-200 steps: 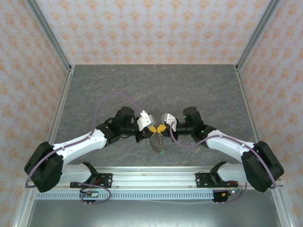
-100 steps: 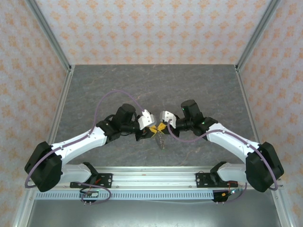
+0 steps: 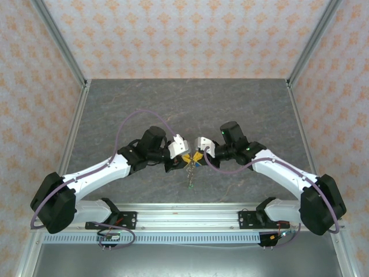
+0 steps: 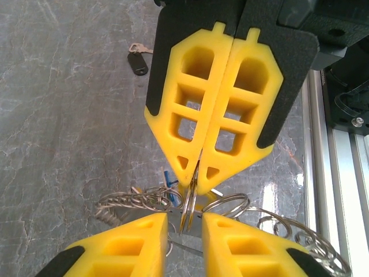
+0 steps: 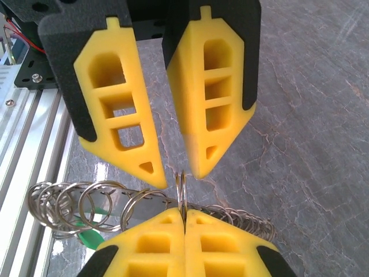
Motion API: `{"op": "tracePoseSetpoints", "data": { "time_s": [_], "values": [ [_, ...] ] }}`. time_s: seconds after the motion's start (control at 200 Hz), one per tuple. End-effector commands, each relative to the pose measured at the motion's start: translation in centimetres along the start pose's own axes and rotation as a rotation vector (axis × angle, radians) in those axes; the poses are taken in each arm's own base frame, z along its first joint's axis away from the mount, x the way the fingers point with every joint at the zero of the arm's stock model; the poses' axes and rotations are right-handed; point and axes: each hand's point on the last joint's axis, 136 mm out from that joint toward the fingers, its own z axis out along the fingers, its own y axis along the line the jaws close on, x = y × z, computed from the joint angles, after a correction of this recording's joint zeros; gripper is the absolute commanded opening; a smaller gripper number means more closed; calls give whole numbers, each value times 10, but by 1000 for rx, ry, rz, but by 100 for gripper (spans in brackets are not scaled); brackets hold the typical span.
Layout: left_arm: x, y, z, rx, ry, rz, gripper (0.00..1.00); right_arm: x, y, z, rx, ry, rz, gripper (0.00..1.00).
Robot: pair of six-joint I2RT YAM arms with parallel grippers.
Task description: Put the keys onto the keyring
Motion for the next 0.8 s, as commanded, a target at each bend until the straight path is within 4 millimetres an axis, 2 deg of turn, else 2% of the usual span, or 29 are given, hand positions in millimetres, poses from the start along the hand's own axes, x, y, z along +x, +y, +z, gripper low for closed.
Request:
{"op": "tracePoseSetpoints", "data": {
  "time_s": [0.0, 0.315, 0.455, 0.551, 0.721, 0.796],
  "values": [
    [-12, 0, 0, 10, -16, 26, 24, -37, 0, -9, -7, -101, -91, 0],
    [-12, -3, 3, 39, -6, 27, 23, -38, -1, -7, 1, -127, -84, 0],
    [-9, -2, 4, 34, 5, 26, 9, -34, -2, -6, 14, -121, -79, 0],
    [-7, 0, 2, 16, 11, 29, 0, -28, -4, -6, 32, -99, -78, 0],
    [-11, 3, -1, -14, -11, 34, 0, -6, -7, -2, 74, -36, -39, 0],
    [-17, 2, -3, -18, -47, 35, 0, 4, -7, 2, 79, -31, -17, 4]
  ]
}}
